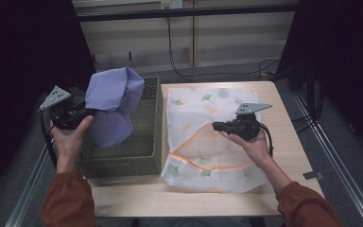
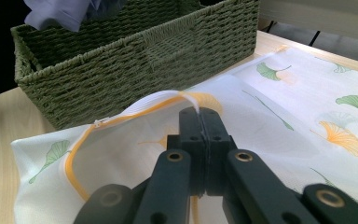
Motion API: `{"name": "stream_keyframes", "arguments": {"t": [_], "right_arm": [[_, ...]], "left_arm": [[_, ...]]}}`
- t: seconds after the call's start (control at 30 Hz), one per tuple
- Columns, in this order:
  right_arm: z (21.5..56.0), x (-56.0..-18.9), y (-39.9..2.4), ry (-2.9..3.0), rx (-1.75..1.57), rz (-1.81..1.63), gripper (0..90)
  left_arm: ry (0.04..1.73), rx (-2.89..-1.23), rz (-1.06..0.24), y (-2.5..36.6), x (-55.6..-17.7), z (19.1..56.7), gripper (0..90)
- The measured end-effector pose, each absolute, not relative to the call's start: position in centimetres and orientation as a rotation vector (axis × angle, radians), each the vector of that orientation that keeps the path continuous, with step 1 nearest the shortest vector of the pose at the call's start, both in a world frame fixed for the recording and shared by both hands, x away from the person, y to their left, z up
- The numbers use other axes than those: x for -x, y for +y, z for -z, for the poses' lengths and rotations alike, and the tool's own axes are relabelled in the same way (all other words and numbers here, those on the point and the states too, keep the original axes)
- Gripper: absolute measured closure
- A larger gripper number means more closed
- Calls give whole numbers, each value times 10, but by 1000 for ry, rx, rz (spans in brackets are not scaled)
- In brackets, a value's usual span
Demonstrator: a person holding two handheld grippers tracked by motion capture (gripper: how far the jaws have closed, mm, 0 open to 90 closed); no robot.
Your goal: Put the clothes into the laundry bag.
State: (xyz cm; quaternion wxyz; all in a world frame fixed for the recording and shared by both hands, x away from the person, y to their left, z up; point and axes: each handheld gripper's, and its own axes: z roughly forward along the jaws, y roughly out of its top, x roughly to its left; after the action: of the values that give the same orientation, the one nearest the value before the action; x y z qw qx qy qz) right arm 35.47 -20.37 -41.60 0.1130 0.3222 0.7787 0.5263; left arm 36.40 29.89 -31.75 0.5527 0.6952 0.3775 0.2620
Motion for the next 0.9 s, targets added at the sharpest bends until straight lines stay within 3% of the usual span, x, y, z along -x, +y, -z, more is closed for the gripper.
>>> {"name": "stream_keyframes", "arguments": {"t": [0.9], "right_arm": [[414, -355, -206, 2274, -952, -1545, 900]], "left_arm": [[735, -1627, -638, 280, -336, 281, 708]]}}
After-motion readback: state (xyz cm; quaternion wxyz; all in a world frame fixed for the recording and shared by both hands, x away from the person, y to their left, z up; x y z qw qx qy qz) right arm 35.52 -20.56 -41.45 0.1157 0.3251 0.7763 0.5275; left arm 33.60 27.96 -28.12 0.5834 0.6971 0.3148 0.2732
